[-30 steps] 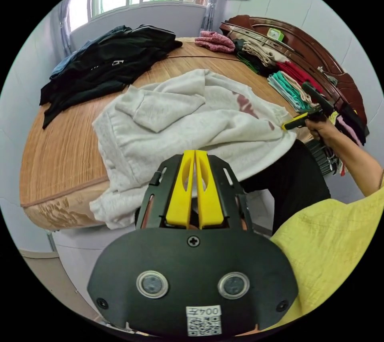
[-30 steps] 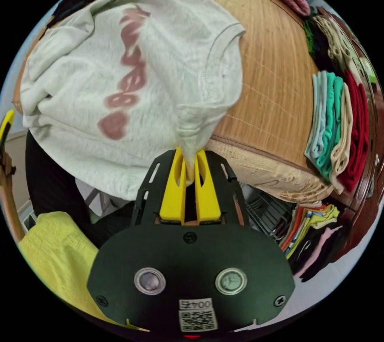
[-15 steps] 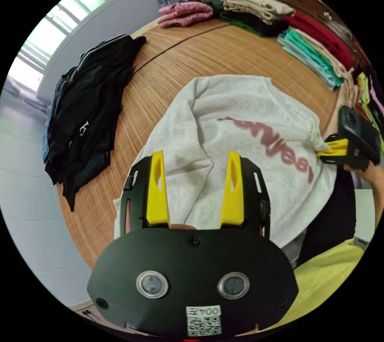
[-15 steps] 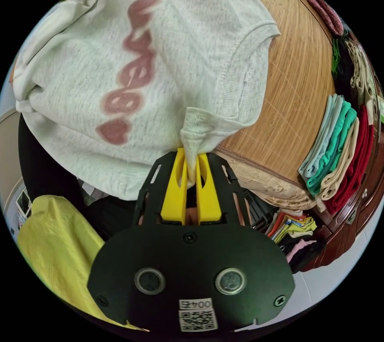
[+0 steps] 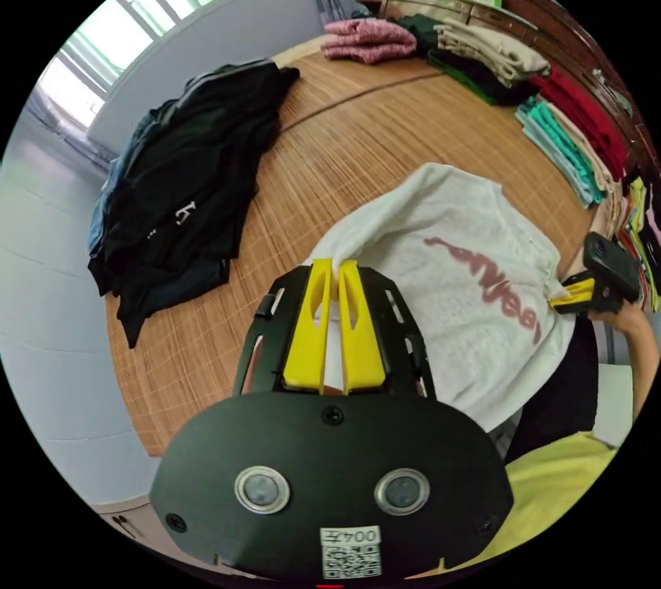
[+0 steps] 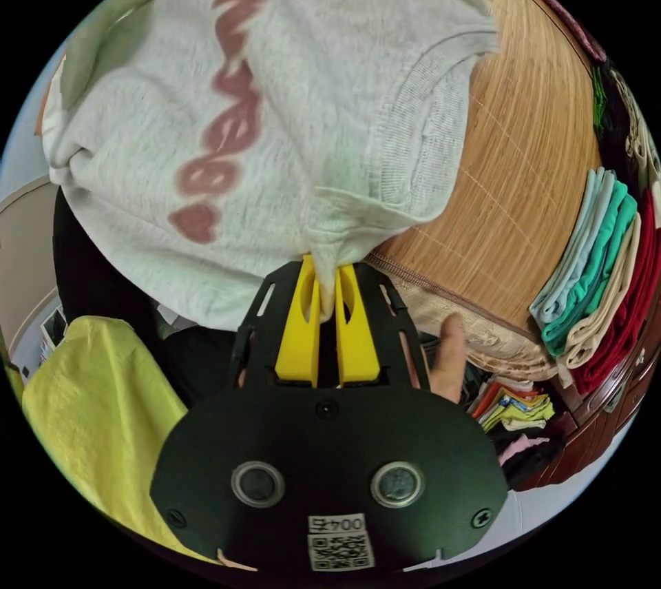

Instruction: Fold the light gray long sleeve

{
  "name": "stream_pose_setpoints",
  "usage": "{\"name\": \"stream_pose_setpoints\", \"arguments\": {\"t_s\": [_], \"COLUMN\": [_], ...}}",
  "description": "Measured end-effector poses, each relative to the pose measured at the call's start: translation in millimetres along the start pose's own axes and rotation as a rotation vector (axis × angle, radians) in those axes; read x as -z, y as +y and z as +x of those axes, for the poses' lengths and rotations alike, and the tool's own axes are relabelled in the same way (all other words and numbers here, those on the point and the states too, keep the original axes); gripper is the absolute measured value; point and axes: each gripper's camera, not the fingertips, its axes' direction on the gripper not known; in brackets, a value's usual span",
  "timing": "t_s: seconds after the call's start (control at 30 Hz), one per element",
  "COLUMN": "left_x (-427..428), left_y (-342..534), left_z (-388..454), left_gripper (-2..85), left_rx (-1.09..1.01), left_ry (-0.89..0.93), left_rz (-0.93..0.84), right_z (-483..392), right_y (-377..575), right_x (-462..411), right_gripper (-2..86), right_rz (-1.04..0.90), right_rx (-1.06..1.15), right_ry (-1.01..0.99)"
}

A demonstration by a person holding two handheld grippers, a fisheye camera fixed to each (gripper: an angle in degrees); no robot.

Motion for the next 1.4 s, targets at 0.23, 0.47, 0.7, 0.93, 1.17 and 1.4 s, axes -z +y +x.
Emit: {"name": "stream_pose_setpoints", "arguments": {"t_s": [0.23, 0.47, 0.7, 0.93, 1.17, 1.4], "left_x": [16.1, 34.4, 145.0, 104.6, 64.6, 64.5], "left_y": [129.8, 166.0, 91.4, -20.2, -108.9, -211.7], "left_z": [-63.7, -70.7, 28.7, 199.7, 262.4, 253.3], "left_gripper": [1.9, 5.0, 8.7, 13.1, 12.9, 11.6], "left_rx": [0.134, 0.174, -0.241, -0.675, -0.948, -1.032], "left_ry": [0.003, 0.01, 0.003, -0.036, -0.08, 0.142], "left_rz": [-0.118, -0.128, 0.153, 0.103, -0.05, -0.24], "right_z": [12.8, 8.2, 23.4, 43.5, 51.1, 56.3], "right_y": [9.8, 13.2, 15.3, 21.2, 18.0, 13.8], "right_x": [3.4, 6.8, 10.0, 12.2, 16.0, 20.2], "right_gripper": [3.5, 3.7, 3.7, 3.6, 3.5, 3.5], "right_rz": [0.053, 0.064, 0.074, 0.106, 0.089, 0.065], "right_rx": [-0.017, 0.017, 0.018, -0.066, -0.043, -0.011], "right_ry": [-0.037, 0.043, 0.004, -0.076, -0.069, -0.047]}}
